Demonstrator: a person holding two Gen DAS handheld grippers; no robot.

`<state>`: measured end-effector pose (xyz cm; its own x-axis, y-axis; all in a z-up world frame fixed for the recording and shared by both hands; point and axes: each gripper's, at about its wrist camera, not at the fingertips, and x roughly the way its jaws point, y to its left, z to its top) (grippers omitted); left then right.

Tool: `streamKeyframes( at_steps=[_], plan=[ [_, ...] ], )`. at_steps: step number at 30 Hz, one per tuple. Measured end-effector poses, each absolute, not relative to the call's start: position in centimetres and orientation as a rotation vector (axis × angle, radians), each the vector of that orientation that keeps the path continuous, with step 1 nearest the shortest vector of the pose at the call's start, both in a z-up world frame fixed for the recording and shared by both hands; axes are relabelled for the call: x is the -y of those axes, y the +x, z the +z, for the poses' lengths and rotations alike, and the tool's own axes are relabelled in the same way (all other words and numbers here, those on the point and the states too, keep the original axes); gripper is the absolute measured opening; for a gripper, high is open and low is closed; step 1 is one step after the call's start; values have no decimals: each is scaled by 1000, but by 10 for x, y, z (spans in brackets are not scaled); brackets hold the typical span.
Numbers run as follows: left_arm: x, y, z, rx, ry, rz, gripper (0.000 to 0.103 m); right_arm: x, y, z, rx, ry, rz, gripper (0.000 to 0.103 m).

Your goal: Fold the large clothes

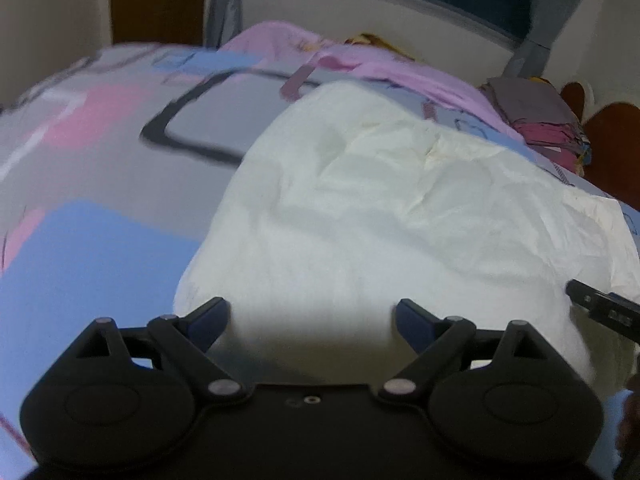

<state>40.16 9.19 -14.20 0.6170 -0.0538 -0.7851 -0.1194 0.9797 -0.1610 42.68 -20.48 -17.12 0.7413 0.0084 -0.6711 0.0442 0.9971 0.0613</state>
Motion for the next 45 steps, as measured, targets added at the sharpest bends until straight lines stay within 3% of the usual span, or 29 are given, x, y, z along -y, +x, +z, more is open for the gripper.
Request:
streamKeyframes(
  at_steps=[9, 17, 18, 19, 20, 25, 27, 37, 41, 45],
  plan=[
    [-140, 372, -171, -993, -552, -6, 91, 193, 425, -140, -664, 86, 14, 92],
    [-151, 403, -188, -891, -723, -29, 99, 172, 454, -132, -670, 119, 50, 91],
    [-151, 408, -188, -874, -730, -31, 99, 168, 458, -132, -670, 117, 54, 88],
    [-150, 412, -189, -861, -736, -27, 99, 163, 460, -132, -671, 113, 59, 74],
    [-148, 416, -190, -851, -748, -24, 100, 158, 465, -132, -680, 106, 63, 67],
    [-149, 429, -196, -796, -832, -44, 99, 149, 486, -144, -689, 79, 23, 64],
    [-150, 434, -199, -772, -847, -47, 95, 149, 493, -155, -714, 60, 5, 64],
    [-161, 438, -210, -739, -913, -21, 46, 152, 492, -166, -712, -22, -21, 64],
    [-157, 436, -202, -711, -888, -27, 34, 153, 498, -191, -760, -28, 4, 66],
    [-144, 436, -182, -680, -795, -24, 29, 160, 505, -196, -782, -2, 37, 66]
  ],
)
